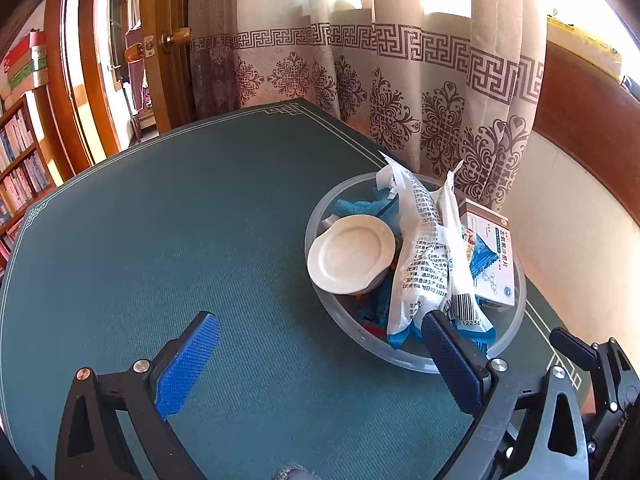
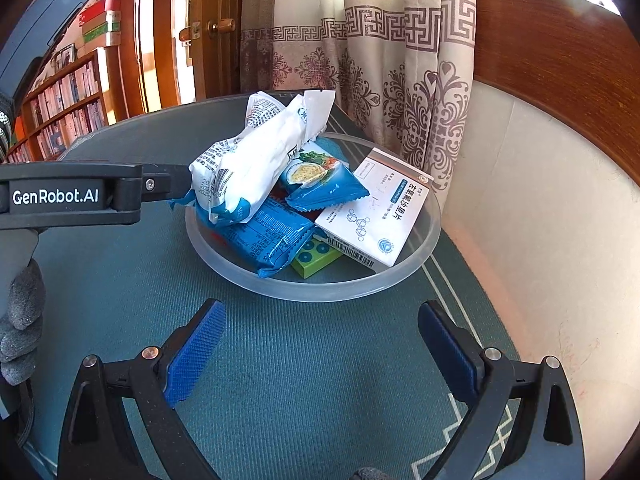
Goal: Organize objects
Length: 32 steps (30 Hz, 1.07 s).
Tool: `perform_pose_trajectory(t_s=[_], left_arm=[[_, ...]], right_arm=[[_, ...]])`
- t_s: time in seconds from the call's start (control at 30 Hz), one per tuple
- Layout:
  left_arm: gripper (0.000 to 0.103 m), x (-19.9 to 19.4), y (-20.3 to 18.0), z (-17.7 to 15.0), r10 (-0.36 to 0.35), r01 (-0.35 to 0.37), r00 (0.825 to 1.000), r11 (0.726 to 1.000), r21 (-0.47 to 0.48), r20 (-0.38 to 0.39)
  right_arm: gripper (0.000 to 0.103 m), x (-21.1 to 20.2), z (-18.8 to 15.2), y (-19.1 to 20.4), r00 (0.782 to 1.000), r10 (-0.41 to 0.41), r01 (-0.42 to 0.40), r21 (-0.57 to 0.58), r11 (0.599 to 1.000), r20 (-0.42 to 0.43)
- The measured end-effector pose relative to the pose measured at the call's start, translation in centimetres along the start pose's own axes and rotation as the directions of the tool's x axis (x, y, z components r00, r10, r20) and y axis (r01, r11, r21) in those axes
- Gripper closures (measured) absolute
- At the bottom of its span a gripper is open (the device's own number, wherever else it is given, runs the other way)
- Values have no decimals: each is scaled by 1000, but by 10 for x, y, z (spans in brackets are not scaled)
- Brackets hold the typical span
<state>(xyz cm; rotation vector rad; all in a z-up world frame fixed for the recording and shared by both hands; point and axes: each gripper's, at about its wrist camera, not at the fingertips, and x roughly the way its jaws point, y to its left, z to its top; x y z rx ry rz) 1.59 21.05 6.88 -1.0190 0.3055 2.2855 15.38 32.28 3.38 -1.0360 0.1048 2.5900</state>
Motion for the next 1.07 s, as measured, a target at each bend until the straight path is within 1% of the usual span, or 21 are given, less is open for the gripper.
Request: perform_pose_trajectory(t_s=[0.17,0.43,0.73,1.07], left_arm=[[0,-2,4,-5,0,0,1000,1000,-9,-10],[0,-8,-2,-9,-4,4,1000,1000,10,-3],[0,-10,-11,-12,-9,9,1000,999,37,-8],[0,-10,-23,-14,6,-6,1000,997,82,-1]], right_arm=[[5,-5,-1,4,1000,-3,3,-7,1000,4],[5,-9,-3,5,1000,-7,7,-12,1000,8],[5,-11,-4,0,1000,-6,6,3,1000,10],[5,-9,-6,-6,1000,-3,3,19,1000,8]])
